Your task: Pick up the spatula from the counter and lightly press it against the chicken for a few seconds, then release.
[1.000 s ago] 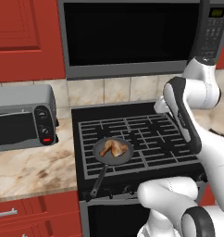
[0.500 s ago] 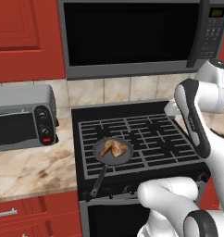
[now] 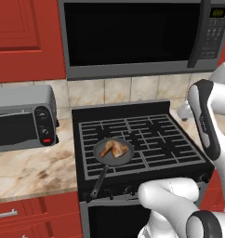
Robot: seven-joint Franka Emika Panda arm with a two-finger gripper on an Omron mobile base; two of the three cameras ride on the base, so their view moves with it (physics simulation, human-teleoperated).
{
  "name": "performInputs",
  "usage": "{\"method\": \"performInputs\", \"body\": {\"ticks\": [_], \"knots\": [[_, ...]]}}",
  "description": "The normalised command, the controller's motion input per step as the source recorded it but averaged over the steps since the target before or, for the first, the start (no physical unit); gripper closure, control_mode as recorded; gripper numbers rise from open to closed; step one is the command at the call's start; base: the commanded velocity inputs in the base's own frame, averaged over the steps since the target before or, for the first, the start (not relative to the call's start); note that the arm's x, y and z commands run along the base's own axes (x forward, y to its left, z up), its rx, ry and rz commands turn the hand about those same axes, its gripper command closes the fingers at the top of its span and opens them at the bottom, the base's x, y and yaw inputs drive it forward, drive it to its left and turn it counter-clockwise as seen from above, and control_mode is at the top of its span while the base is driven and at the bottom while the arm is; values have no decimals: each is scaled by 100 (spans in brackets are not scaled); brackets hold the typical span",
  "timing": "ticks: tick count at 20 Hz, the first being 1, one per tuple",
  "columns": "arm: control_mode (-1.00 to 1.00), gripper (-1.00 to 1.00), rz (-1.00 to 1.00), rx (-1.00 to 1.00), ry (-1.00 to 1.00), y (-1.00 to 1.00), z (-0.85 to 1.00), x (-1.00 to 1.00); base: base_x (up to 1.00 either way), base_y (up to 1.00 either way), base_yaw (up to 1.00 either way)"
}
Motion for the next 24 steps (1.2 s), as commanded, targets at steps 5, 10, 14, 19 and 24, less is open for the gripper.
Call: {"method": "performInputs", "body": {"ticks": [5,10,14,19,24], "knots": [[-100,-100,1,0,0,-38,-1,-6,0,0,0],[-100,-100,1,0,0,-39,-8,0,0,0,0],[-100,-100,2,0,0,-42,-17,0,0,0,0],[-100,-100,2,0,1,-39,-18,0,0,0,0],[-100,-100,4,0,0,-35,-19,0,0,0,0]]}}
